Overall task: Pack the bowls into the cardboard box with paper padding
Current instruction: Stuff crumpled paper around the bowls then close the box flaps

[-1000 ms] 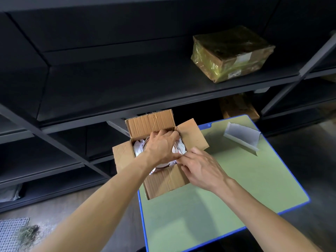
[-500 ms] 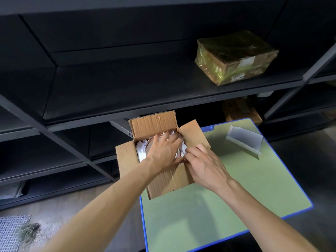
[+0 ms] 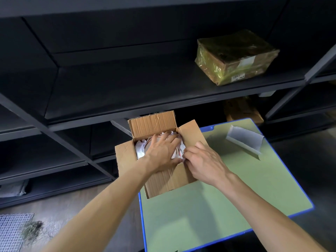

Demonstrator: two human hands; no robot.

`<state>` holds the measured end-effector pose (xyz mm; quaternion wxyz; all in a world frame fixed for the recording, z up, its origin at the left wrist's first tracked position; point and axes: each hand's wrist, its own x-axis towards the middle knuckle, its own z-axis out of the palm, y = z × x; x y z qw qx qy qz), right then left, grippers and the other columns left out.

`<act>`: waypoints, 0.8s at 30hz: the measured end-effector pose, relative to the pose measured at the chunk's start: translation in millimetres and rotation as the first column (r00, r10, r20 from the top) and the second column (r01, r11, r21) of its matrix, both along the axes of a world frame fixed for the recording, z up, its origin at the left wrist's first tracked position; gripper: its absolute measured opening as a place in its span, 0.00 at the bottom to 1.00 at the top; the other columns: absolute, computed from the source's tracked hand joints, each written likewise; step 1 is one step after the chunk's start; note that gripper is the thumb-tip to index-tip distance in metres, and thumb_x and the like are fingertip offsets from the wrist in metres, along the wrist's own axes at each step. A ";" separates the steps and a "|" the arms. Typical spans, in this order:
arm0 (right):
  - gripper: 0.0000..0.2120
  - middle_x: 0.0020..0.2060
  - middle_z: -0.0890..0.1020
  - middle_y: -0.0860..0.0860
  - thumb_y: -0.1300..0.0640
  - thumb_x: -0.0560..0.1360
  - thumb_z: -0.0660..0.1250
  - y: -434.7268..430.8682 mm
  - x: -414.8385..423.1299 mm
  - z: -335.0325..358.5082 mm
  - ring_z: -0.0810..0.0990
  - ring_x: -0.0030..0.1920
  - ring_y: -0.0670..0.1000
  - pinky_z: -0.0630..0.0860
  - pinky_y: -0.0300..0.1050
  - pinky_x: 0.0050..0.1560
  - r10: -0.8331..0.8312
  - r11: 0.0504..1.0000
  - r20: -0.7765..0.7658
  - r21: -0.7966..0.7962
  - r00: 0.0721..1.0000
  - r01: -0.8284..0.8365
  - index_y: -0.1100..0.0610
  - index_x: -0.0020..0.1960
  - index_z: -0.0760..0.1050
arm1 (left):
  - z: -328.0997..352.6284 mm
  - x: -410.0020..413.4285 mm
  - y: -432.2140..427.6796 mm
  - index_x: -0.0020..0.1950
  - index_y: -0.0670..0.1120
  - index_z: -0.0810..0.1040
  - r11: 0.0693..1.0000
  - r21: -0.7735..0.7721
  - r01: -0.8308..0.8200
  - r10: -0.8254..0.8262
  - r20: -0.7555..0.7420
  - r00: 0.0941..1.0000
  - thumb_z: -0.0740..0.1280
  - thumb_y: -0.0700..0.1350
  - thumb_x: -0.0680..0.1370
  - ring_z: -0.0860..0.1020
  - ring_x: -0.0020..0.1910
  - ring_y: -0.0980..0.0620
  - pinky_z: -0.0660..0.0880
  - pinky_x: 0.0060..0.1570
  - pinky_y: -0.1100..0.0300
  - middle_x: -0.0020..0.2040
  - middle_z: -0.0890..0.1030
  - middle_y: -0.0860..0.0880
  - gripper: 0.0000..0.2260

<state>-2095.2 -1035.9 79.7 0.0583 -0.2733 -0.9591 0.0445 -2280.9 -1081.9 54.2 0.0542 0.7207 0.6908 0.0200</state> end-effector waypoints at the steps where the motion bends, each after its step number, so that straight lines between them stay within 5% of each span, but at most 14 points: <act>1: 0.04 0.38 0.78 0.46 0.59 0.73 0.66 2.7 1.0 0.5 0.71 0.44 0.53 0.75 0.48 0.41 0.007 1.000 -0.013 -0.005 1.000 -0.007 0.53 0.41 0.79 | -1.2 -1.9 -1.7 0.73 0.52 0.66 1.000 0.003 -0.008 0.008 0.017 1.000 0.61 0.67 0.75 0.62 0.74 0.49 0.64 0.66 0.44 0.74 0.67 0.53 0.31; 7: 0.09 0.43 0.78 0.45 0.57 0.76 0.60 22.5 -0.5 0.7 0.72 0.48 0.53 0.73 0.47 0.47 0.044 0.999 -0.062 -0.008 0.997 -0.044 0.53 0.47 0.79 | 5.6 12.0 -17.6 0.74 0.51 0.68 0.988 0.135 -0.071 0.058 0.095 0.994 0.58 0.62 0.77 0.67 0.72 0.46 0.68 0.63 0.46 0.72 0.70 0.51 0.28; 12: 0.07 0.44 0.78 0.45 0.58 0.74 0.61 39.1 -0.2 2.5 0.73 0.49 0.53 0.75 0.50 0.48 0.069 0.993 -0.103 -0.092 0.992 -0.079 0.55 0.45 0.79 | 15.2 30.3 -21.1 0.68 0.49 0.75 0.950 0.249 -0.187 0.138 0.200 0.970 0.63 0.53 0.78 0.75 0.60 0.45 0.73 0.56 0.46 0.62 0.78 0.48 0.19; 18: 0.18 0.49 0.79 0.48 0.54 0.75 0.54 57.5 20.4 13.9 0.74 0.49 0.54 0.76 0.50 0.48 0.066 0.987 -0.163 -0.131 0.984 -0.088 0.55 0.57 0.79 | 32.5 62.5 4.4 0.62 0.46 0.78 0.924 0.296 -0.241 0.146 0.309 0.940 0.64 0.48 0.79 0.75 0.53 0.46 0.73 0.54 0.49 0.55 0.78 0.49 0.13; 24: 0.12 0.50 0.78 0.49 0.58 0.76 0.64 95.3 76.6 9.0 0.75 0.51 0.55 0.76 0.51 0.49 -0.035 0.994 -0.157 -0.112 0.987 0.017 0.54 0.59 0.79 | 39.9 103.3 53.6 0.58 0.46 0.78 0.934 0.304 -0.187 0.098 0.285 0.953 0.65 0.48 0.79 0.74 0.50 0.45 0.72 0.50 0.50 0.51 0.77 0.48 0.10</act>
